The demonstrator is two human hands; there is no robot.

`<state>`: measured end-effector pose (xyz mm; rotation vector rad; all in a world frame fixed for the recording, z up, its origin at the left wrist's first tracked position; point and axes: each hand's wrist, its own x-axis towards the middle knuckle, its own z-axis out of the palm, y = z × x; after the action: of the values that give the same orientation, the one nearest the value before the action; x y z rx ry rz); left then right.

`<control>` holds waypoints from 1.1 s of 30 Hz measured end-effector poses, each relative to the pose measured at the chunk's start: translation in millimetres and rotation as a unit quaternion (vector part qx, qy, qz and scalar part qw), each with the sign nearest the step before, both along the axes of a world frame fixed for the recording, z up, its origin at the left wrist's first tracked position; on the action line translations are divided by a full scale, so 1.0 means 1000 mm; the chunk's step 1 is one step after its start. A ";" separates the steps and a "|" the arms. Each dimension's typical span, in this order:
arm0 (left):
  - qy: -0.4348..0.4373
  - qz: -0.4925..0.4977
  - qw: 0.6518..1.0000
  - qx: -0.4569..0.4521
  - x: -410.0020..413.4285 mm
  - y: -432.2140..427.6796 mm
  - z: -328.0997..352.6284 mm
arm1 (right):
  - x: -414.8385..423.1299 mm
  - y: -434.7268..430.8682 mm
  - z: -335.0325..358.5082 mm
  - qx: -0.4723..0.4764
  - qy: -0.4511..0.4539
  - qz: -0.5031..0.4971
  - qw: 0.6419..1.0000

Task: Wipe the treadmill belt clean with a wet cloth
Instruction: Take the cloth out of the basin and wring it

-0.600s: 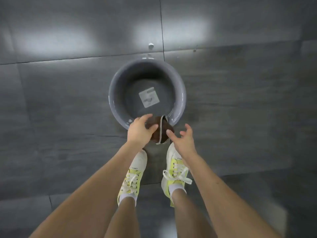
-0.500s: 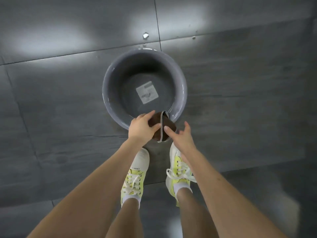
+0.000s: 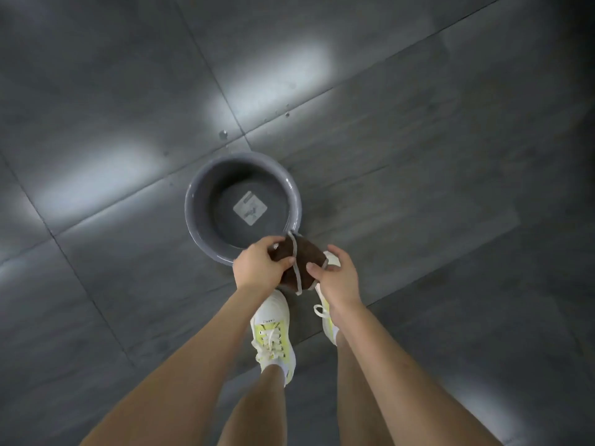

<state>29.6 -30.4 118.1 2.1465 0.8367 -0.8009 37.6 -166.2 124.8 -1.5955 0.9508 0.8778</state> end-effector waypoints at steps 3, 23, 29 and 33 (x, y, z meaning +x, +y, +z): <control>-0.013 -0.029 0.999 0.000 0.002 -0.012 0.076 | -0.006 -0.011 0.068 -0.025 -0.019 0.008 0.999; -0.164 -0.434 0.886 -0.003 -0.014 -0.258 0.464 | -0.134 -0.249 0.435 -0.044 -0.189 -0.213 0.957; -0.158 -0.512 0.839 -0.093 -0.064 -0.426 0.520 | -0.219 -0.400 0.491 -0.061 -0.253 -0.320 0.911; -0.174 -0.595 0.774 -0.128 -0.105 -0.538 0.556 | -0.275 -0.502 0.524 -0.108 -0.282 -0.330 0.894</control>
<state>-75.1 -568.0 674.3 2.2961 -0.9321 -0.9298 -237.6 -667.8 648.9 -1.4289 1.0733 -0.1695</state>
